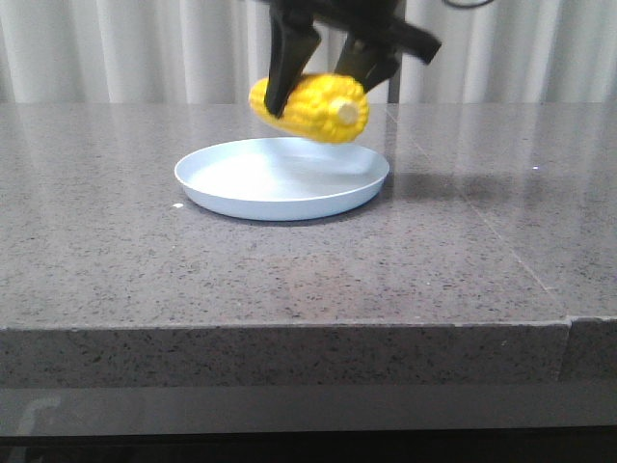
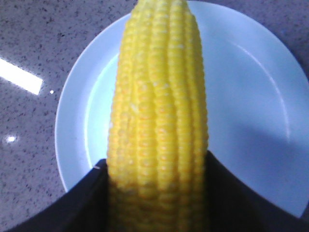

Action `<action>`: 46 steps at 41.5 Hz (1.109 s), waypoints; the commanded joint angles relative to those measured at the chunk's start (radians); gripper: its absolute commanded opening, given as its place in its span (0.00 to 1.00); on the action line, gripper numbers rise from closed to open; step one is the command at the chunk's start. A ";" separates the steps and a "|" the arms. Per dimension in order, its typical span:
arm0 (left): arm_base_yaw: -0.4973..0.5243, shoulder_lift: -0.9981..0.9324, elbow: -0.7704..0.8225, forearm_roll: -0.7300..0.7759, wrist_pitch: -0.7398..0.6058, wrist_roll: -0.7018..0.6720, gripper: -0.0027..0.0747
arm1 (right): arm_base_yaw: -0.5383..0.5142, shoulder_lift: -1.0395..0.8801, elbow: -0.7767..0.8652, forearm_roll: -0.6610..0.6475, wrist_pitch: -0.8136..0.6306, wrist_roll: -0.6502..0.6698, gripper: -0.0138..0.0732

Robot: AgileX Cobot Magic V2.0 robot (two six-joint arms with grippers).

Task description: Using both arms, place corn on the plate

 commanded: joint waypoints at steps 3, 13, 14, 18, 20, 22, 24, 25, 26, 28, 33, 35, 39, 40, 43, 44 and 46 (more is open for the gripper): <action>-0.006 0.003 -0.027 -0.012 -0.075 -0.010 0.59 | 0.000 -0.008 -0.030 0.022 -0.089 -0.005 0.53; -0.006 0.003 -0.027 -0.012 -0.075 -0.010 0.59 | -0.001 0.008 -0.030 0.021 -0.107 -0.005 0.92; -0.006 0.003 -0.027 -0.012 -0.075 -0.010 0.59 | -0.001 0.008 -0.030 0.021 -0.107 -0.005 0.92; -0.006 0.003 -0.027 -0.012 -0.075 -0.010 0.59 | -0.001 0.001 -0.030 0.013 -0.105 -0.005 0.90; -0.006 0.003 -0.027 -0.012 -0.075 -0.010 0.59 | -0.001 -0.010 -0.030 -0.002 -0.102 -0.006 0.89; -0.006 0.003 -0.027 -0.012 -0.075 -0.010 0.59 | -0.001 -0.028 -0.030 -0.023 -0.098 -0.011 0.89; -0.006 0.003 -0.027 -0.012 -0.075 -0.010 0.59 | -0.001 -0.048 -0.030 -0.044 -0.090 -0.020 0.89; -0.006 0.003 -0.027 -0.012 -0.075 -0.010 0.59 | -0.001 -0.064 -0.030 -0.058 -0.084 -0.027 0.89; -0.006 0.003 -0.027 -0.012 -0.075 -0.010 0.59 | -0.001 -0.077 -0.030 -0.070 -0.075 -0.030 0.89; -0.006 0.003 -0.027 -0.012 -0.075 -0.010 0.59 | -0.001 -0.111 -0.029 -0.098 -0.047 -0.037 0.89; -0.006 0.003 -0.027 -0.012 -0.075 -0.010 0.59 | 0.000 -0.210 0.012 -0.177 0.010 -0.038 0.89; -0.006 0.003 -0.027 -0.012 -0.075 -0.010 0.59 | 0.000 -0.264 0.041 -0.211 0.013 -0.038 0.89; -0.006 0.003 -0.027 -0.012 -0.075 -0.010 0.59 | 0.000 -0.377 0.126 -0.240 0.007 -0.040 0.89; -0.006 0.003 -0.027 -0.012 -0.075 -0.010 0.59 | 0.000 -0.403 0.139 -0.243 0.005 -0.040 0.89; -0.006 0.003 -0.027 -0.012 -0.075 -0.010 0.59 | 0.000 -0.501 0.210 -0.245 0.005 -0.048 0.89; -0.006 0.003 -0.027 -0.012 -0.075 -0.010 0.59 | 0.000 -0.527 0.229 -0.245 0.005 -0.049 0.89; -0.006 0.003 -0.027 -0.012 -0.075 -0.010 0.59 | 0.000 -0.586 0.274 -0.245 0.004 -0.058 0.89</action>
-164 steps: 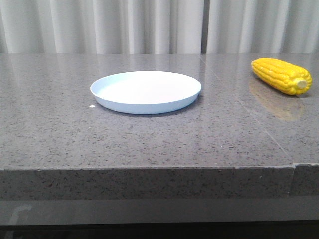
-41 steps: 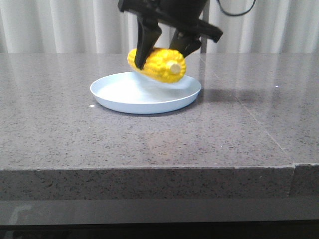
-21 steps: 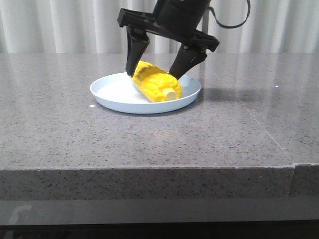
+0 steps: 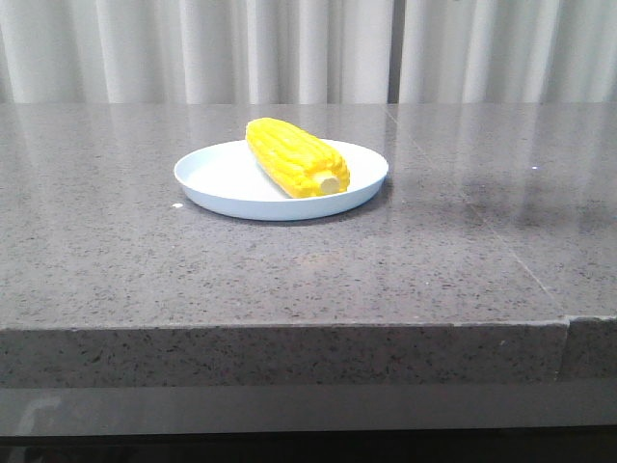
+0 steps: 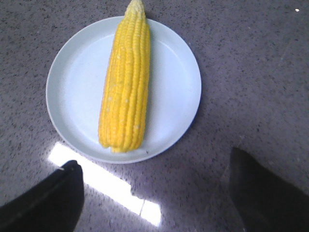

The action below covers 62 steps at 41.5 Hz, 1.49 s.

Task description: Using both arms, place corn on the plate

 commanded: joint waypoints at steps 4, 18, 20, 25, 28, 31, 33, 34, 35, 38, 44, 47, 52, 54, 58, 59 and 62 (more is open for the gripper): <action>-0.006 0.003 -0.027 -0.012 -0.075 -0.010 0.59 | -0.002 -0.227 0.130 -0.013 -0.041 -0.038 0.89; -0.006 0.003 -0.027 -0.012 -0.085 -0.010 0.59 | -0.002 -0.558 0.390 -0.013 -0.049 -0.038 0.89; -0.006 0.003 -0.027 -0.012 -0.091 -0.010 0.59 | -0.002 -0.599 0.424 -0.013 -0.055 -0.038 0.89; -0.006 0.003 -0.027 -0.012 -0.101 -0.010 0.59 | -0.002 -0.706 0.497 -0.015 -0.065 -0.038 0.89; -0.006 0.003 -0.027 -0.012 -0.101 -0.010 0.59 | -0.002 -0.763 0.540 -0.015 -0.066 -0.038 0.89; -0.006 0.003 -0.027 -0.012 -0.103 -0.010 0.59 | -0.002 -0.812 0.575 -0.015 -0.069 -0.038 0.89; -0.006 0.003 -0.027 -0.012 -0.103 -0.010 0.59 | -0.002 -0.842 0.592 -0.015 -0.072 -0.038 0.89; -0.006 0.003 -0.027 -0.012 -0.103 -0.010 0.59 | -0.002 -0.852 0.602 -0.015 -0.076 -0.038 0.89; -0.006 0.003 -0.027 -0.012 -0.103 -0.010 0.59 | -0.002 -0.866 0.609 -0.015 -0.079 -0.038 0.89; -0.006 0.003 -0.027 -0.012 -0.103 -0.010 0.59 | -0.002 -0.892 0.628 -0.015 -0.091 -0.038 0.89; -0.006 0.003 -0.027 -0.012 -0.101 -0.010 0.48 | -0.002 -0.911 0.647 -0.015 -0.100 -0.038 0.72; -0.006 0.003 -0.027 -0.012 -0.101 -0.010 0.37 | -0.002 -0.911 0.647 -0.015 -0.100 -0.038 0.56; -0.006 0.003 -0.027 -0.012 -0.101 -0.010 0.16 | -0.002 -0.911 0.647 -0.015 -0.100 -0.038 0.27; -0.006 0.003 -0.027 -0.012 -0.101 -0.010 0.08 | -0.002 -0.911 0.647 -0.015 -0.100 -0.038 0.15; -0.006 0.003 -0.027 -0.012 -0.103 -0.010 0.01 | -0.003 -0.911 0.647 -0.015 -0.105 -0.038 0.09; -0.006 0.003 -0.027 -0.012 -0.103 -0.010 0.01 | -0.003 -0.911 0.647 -0.015 -0.105 -0.038 0.08; -0.006 0.003 -0.027 -0.012 -0.103 -0.010 0.01 | -0.003 -0.911 0.647 -0.016 -0.102 -0.038 0.08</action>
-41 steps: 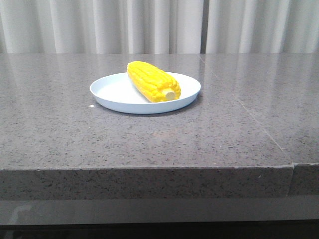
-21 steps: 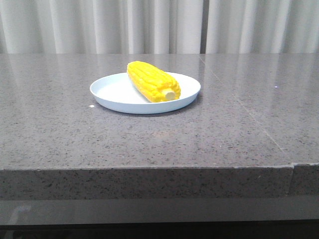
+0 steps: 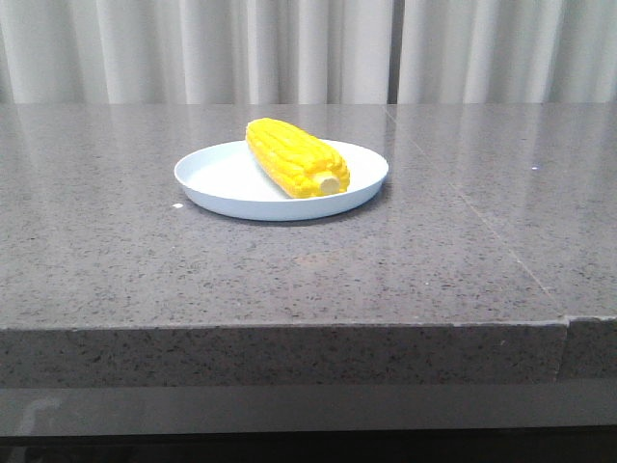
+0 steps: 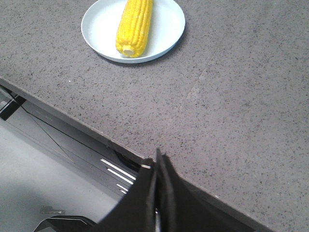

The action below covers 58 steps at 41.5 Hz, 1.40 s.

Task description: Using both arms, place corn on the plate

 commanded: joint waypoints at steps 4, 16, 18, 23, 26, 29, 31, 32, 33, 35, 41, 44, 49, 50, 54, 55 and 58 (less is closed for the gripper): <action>-0.006 0.003 -0.027 -0.012 -0.073 -0.010 0.01 | -0.003 0.003 -0.023 -0.004 -0.068 -0.012 0.08; -0.006 0.003 -0.027 -0.012 -0.073 -0.010 0.01 | -0.003 0.003 -0.023 -0.004 -0.068 -0.012 0.08; -0.006 -0.004 -0.017 -0.012 -0.084 -0.010 0.01 | -0.003 0.003 -0.023 -0.004 -0.068 -0.012 0.08; 0.000 -0.048 0.041 -0.014 -0.142 -0.010 0.01 | -0.003 0.003 -0.023 -0.004 -0.067 -0.012 0.08; 0.029 -0.100 0.110 -0.014 -0.208 -0.010 0.01 | -0.003 0.003 -0.023 -0.004 -0.067 -0.012 0.08; 0.071 -0.167 0.181 0.000 -0.257 -0.010 0.01 | -0.003 0.003 -0.023 -0.004 -0.067 -0.012 0.08; 0.108 -0.222 0.242 0.013 -0.315 -0.010 0.01 | -0.003 0.003 -0.023 -0.004 -0.067 -0.012 0.08; 0.125 -0.246 0.271 0.013 -0.359 -0.010 0.01 | -0.003 0.003 -0.023 -0.004 -0.067 -0.012 0.08; 0.148 -0.279 0.312 0.013 -0.395 -0.010 0.01 | -0.003 0.003 -0.023 -0.004 -0.067 -0.012 0.08; 0.183 -0.329 0.376 0.013 -0.489 -0.010 0.01 | -0.003 0.003 -0.023 -0.004 -0.067 -0.012 0.08; 0.311 -0.499 0.611 0.013 -0.739 -0.010 0.01 | -0.003 0.003 -0.023 -0.004 -0.067 -0.012 0.08; 0.366 -0.565 0.692 -0.006 -0.806 -0.010 0.01 | -0.003 0.003 -0.023 -0.004 -0.067 -0.012 0.08; 0.424 -0.624 0.791 -0.032 -0.847 -0.010 0.01 | -0.003 0.003 -0.023 -0.004 -0.067 -0.012 0.08; 0.429 -0.631 0.807 -0.032 -0.851 -0.010 0.01 | -0.003 0.003 -0.023 -0.004 -0.067 -0.012 0.08; 0.444 -0.647 0.861 -0.032 -0.904 -0.010 0.01 | -0.003 0.003 -0.023 -0.004 -0.067 -0.012 0.08; 0.446 -0.654 0.877 -0.032 -0.915 -0.010 0.01 | -0.003 0.003 -0.023 -0.004 -0.067 -0.012 0.08; 0.448 -0.660 0.914 -0.032 -0.975 -0.010 0.01 | -0.003 0.003 -0.023 -0.004 -0.067 -0.012 0.08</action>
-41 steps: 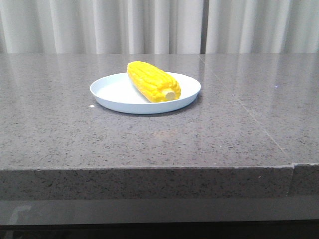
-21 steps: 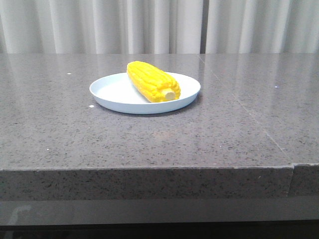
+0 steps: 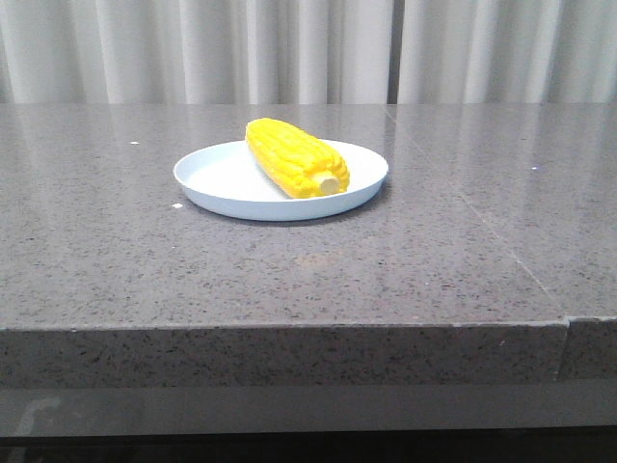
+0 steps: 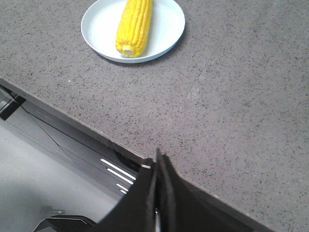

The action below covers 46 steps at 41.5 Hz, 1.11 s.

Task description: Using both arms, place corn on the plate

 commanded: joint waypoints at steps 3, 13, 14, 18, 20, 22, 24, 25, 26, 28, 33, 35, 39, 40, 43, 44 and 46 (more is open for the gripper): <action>0.004 -0.021 0.003 -0.008 -0.118 -0.010 0.01 | -0.003 0.002 -0.023 -0.004 -0.065 -0.012 0.08; 0.018 -0.021 0.005 -0.008 -0.110 -0.010 0.01 | -0.003 0.002 -0.023 -0.004 -0.064 -0.012 0.08; 0.018 -0.021 0.005 -0.008 -0.110 -0.010 0.01 | -0.003 0.002 -0.023 -0.004 -0.064 -0.012 0.08; 0.018 -0.021 0.005 -0.008 -0.110 -0.010 0.01 | -0.003 0.002 -0.023 -0.004 -0.064 -0.012 0.08; 0.018 -0.021 0.005 -0.008 -0.110 -0.010 0.01 | -0.003 0.002 -0.023 -0.004 -0.064 -0.012 0.08; 0.018 -0.021 0.005 -0.008 -0.110 -0.010 0.01 | -0.003 0.002 -0.023 -0.004 -0.064 -0.012 0.08; 0.018 -0.021 0.005 -0.008 -0.110 -0.010 0.01 | -0.003 0.002 -0.023 -0.004 -0.064 -0.012 0.08; 0.018 -0.021 0.005 -0.008 -0.110 -0.010 0.01 | -0.003 0.002 -0.023 -0.004 -0.064 -0.012 0.08; 0.018 -0.021 0.005 -0.008 -0.110 -0.010 0.01 | -0.003 0.002 -0.023 -0.004 -0.064 -0.012 0.08; 0.018 -0.021 0.005 -0.008 -0.110 -0.010 0.01 | -0.003 0.002 -0.023 -0.004 -0.064 -0.012 0.08; 0.018 -0.021 0.005 -0.008 -0.110 -0.010 0.01 | -0.003 0.002 -0.023 -0.004 -0.064 -0.012 0.08; 0.018 -0.021 0.005 -0.008 -0.110 -0.010 0.01 | -0.003 0.002 -0.023 -0.004 -0.064 -0.012 0.08; 0.018 -0.021 0.005 -0.008 -0.110 -0.010 0.01 | -0.003 0.002 -0.023 -0.004 -0.064 -0.012 0.08; 0.018 -0.021 0.005 -0.008 -0.110 -0.010 0.01 | -0.003 0.002 -0.023 -0.004 -0.064 -0.012 0.08; 0.018 -0.021 0.005 -0.008 -0.110 -0.010 0.01 | -0.003 0.002 -0.023 -0.004 -0.064 -0.012 0.08; 0.018 -0.021 0.005 -0.008 -0.110 -0.010 0.01 | -0.003 0.002 -0.023 -0.004 -0.064 -0.012 0.08; 0.018 -0.021 0.005 -0.008 -0.110 -0.010 0.01 | -0.003 0.002 -0.023 -0.004 -0.064 -0.012 0.08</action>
